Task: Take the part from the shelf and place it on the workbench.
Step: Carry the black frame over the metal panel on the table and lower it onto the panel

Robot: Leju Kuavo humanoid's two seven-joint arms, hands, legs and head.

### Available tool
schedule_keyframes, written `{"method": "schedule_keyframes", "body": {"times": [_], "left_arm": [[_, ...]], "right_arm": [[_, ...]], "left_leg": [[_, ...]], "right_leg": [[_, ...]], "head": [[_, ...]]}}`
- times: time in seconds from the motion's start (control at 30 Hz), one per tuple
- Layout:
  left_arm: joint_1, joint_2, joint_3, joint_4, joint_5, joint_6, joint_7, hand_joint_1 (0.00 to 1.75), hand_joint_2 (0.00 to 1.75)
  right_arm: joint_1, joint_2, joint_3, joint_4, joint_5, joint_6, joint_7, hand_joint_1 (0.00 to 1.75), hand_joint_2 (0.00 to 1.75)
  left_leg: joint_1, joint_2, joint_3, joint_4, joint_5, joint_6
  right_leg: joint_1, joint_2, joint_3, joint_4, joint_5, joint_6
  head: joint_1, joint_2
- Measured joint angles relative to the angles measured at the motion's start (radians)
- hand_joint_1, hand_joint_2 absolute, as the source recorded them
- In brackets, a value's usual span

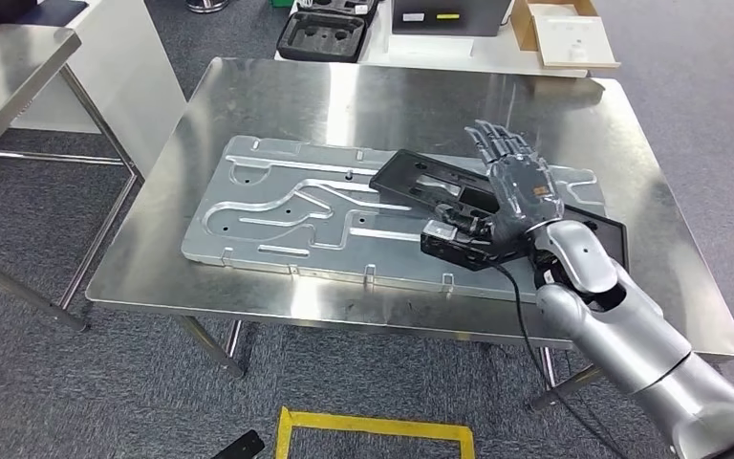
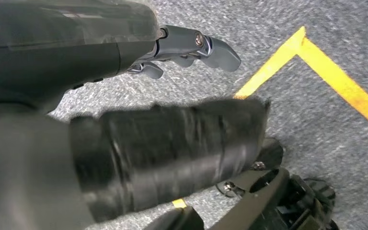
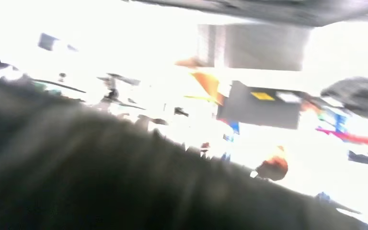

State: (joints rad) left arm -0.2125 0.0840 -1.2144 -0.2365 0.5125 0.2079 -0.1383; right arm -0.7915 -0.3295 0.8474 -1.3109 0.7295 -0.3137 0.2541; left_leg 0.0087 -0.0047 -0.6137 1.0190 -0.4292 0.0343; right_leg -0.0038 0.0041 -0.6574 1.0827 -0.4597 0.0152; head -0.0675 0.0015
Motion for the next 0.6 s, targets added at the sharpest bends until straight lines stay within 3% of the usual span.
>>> {"method": "schedule_keyframes", "body": {"times": [0.1, 0.13, 0.17, 0.2, 0.3, 0.37, 0.43, 0.47, 0.5, 0.6], "left_arm": [[0.002, 0.000, 0.005, 0.000, -0.003, -0.003, 0.004, 0.00, 0.00], [0.003, 0.000, 0.006, 0.000, -0.003, -0.004, 0.005, 0.00, 0.00], [0.005, 0.001, 0.007, 0.000, -0.003, -0.005, 0.006, 0.00, 0.00], [0.006, 0.001, 0.009, 0.000, -0.003, -0.005, 0.006, 0.00, 0.00], [0.008, 0.001, 0.015, 0.000, -0.002, -0.004, 0.004, 0.00, 0.00], [0.012, 0.002, 0.020, 0.000, 0.001, -0.001, -0.002, 0.00, 0.00], [0.023, 0.002, 0.024, 0.000, 0.007, 0.002, -0.007, 0.00, 0.00], [0.031, 0.002, 0.027, 0.000, 0.010, 0.004, -0.009, 0.00, 0.00], [0.039, 0.002, 0.030, 0.000, 0.013, 0.006, -0.012, 0.00, 0.00], [0.051, 0.000, 0.040, 0.000, 0.020, 0.017, -0.021, 0.00, 0.00]], "right_arm": [[0.033, 0.005, -0.026, -0.097, -0.015, -0.018, -0.010, 0.00, 0.00], [0.044, 0.007, -0.032, -0.125, -0.019, -0.022, -0.014, 0.00, 0.00], [0.053, 0.008, -0.037, -0.154, -0.021, -0.026, -0.016, 0.00, 0.00], [0.060, 0.009, -0.041, -0.181, -0.023, -0.029, -0.018, 0.00, 0.00], [0.074, 0.015, -0.062, -0.258, -0.035, -0.064, -0.032, 0.00, 0.00], [0.109, 0.019, -0.087, -0.314, -0.053, -0.130, -0.058, 0.00, 0.00], [0.173, 0.024, -0.117, -0.372, -0.065, -0.214, -0.091, 0.00, 0.00], [0.208, 0.028, -0.131, -0.399, -0.068, -0.252, -0.106, 0.00, 0.00], [0.242, 0.031, -0.144, -0.425, -0.070, -0.285, -0.123, 0.00, 0.00], [0.359, 0.047, -0.190, -0.497, -0.083, -0.360, -0.196, 0.00, 0.00]], "left_leg": [[0.001, 0.004, -0.016, -0.004, 0.017, 0.010], [0.001, 0.004, -0.023, -0.003, 0.023, 0.009], [0.002, 0.003, -0.032, -0.001, 0.029, 0.007], [0.002, 0.003, -0.041, 0.001, 0.035, 0.004], [0.003, 0.002, -0.066, 0.010, 0.054, -0.013], [0.004, 0.000, -0.071, 0.007, 0.070, -0.028], [0.009, -0.003, -0.074, -0.002, 0.084, -0.042], [0.011, -0.003, -0.080, 0.002, 0.072, -0.047], [0.013, -0.002, -0.090, 0.023, 0.039, -0.051], [0.014, 0.000, -0.124, 0.186, -0.119, -0.055]], "right_leg": [[-0.007, -0.001, -0.047, 0.173, -0.123, 0.010], [-0.010, -0.001, -0.049, 0.211, -0.140, 0.013], [-0.014, -0.001, -0.036, 0.216, -0.140, 0.016], [-0.018, -0.001, -0.003, 0.182, -0.123, 0.018], [-0.022, 0.000, 0.129, -0.005, -0.075, 0.020], [-0.015, 0.001, 0.147, -0.054, -0.070, 0.014], [-0.012, 0.000, 0.133, -0.059, -0.053, 0.000], [-0.012, -0.001, 0.127, -0.061, -0.042, -0.009], [-0.013, -0.003, 0.119, -0.064, -0.030, -0.017], [-0.009, -0.006, 0.083, -0.064, 0.003, -0.032]], "head": [[0.003, 0.000], [0.003, 0.000], [0.003, 0.000], [0.003, 0.000], [0.002, 0.000], [0.002, 0.000], [0.006, 0.000], [0.005, 0.000], [0.003, 0.000], [-0.003, 0.000]]}}
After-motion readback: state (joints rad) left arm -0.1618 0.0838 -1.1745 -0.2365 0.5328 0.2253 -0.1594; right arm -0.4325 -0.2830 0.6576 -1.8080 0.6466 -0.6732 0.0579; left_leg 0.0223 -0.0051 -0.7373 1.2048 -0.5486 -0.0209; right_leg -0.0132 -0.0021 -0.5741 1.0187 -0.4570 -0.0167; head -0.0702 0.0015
